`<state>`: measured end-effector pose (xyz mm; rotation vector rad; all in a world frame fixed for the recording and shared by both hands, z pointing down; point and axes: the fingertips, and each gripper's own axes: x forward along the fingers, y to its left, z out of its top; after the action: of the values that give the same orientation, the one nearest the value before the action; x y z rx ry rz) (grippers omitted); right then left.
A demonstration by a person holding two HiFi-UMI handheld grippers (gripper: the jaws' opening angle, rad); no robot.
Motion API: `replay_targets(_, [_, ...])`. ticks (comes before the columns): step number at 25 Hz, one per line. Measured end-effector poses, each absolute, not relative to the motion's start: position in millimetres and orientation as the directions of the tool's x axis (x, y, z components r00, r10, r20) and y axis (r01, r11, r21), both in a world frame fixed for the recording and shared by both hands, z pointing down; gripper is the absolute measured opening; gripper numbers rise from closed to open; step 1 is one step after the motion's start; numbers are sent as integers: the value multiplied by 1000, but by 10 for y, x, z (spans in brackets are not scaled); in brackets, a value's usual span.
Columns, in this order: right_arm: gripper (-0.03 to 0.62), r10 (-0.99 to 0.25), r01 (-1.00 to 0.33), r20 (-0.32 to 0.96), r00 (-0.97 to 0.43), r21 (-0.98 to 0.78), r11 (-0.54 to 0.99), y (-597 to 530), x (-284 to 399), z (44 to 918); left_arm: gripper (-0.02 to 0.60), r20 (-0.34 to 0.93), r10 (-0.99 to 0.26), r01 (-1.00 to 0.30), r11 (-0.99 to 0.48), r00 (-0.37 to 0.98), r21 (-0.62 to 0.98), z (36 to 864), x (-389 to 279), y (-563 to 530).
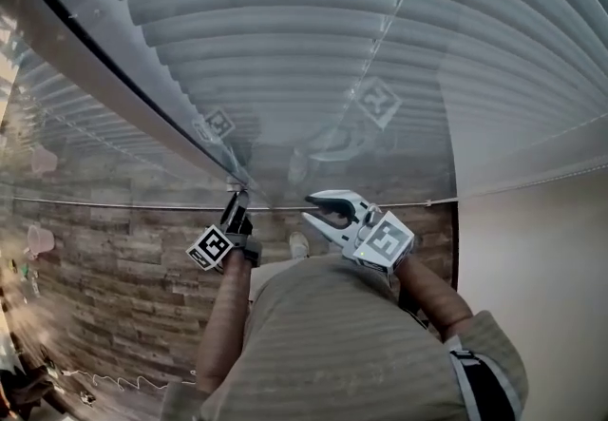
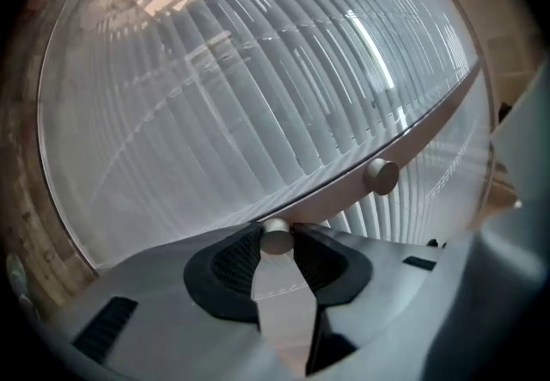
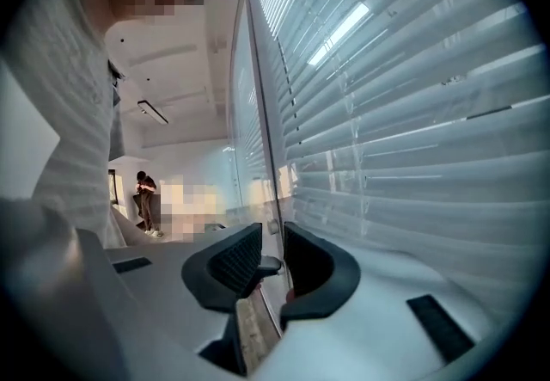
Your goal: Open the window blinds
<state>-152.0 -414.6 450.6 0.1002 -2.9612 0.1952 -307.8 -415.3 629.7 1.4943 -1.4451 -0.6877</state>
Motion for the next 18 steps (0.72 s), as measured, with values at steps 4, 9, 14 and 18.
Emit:
replay_targets(4, [80, -87, -112, 193, -977, -123, 986, -4222, -1391, 4531, 135, 136, -976, -302, 79, 171, 950, 6313, -2990, -4156])
replay_targets(9, [80, -86, -111, 182, -980, -132, 985, -4219, -1353, 4565, 135, 108, -979, -131, 86, 173, 988, 6393, -2994, -4158])
replay_targets(14, [80, -79, -105, 192, -978, -127, 986, -4202, -1300, 4532, 135, 77, -986, 24, 82, 150, 996, 6404, -2964, -4149])
replay_targets(18, [80, -93, -113, 200, -975, -91, 989, -4203, -1303, 4504, 135, 57, -989, 35, 62, 133, 997, 6377, -2980, -4150])
